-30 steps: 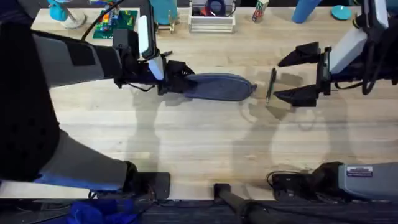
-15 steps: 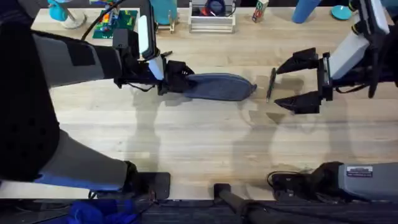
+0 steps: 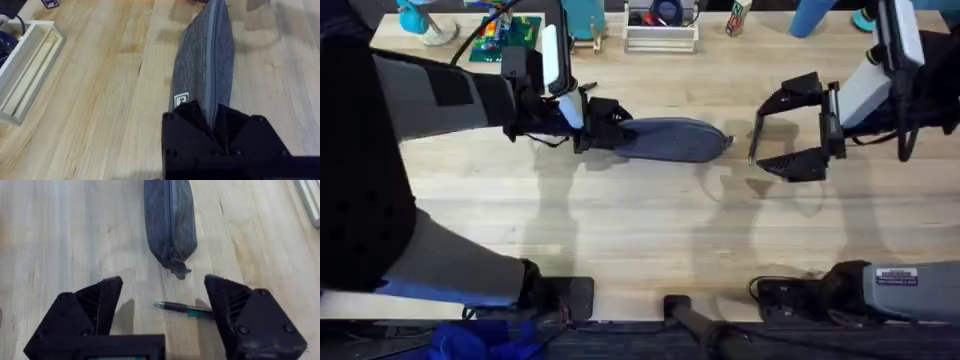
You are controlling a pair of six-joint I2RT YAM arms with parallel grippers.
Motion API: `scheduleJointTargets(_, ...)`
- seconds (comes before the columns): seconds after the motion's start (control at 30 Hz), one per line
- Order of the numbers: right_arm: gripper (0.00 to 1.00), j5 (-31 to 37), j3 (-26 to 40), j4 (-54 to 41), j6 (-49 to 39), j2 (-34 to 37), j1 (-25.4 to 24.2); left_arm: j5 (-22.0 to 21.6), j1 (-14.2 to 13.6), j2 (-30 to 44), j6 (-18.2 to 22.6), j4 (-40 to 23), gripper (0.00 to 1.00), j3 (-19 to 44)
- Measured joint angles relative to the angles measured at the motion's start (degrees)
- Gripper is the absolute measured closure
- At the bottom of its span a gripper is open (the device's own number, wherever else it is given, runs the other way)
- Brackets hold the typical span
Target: Unzip the bag, pick up the pens from the table one at a time and place them inside, then zip the bag closed.
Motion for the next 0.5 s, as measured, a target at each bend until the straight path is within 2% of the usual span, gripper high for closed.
scheduleJointTargets(0.5, 0.006, 0.2, 0.0, 3.9, 0.1, 3.5, 1.9, 0.0, 0.0, 0.0, 0.0, 0.0, 0.959, 0.0)
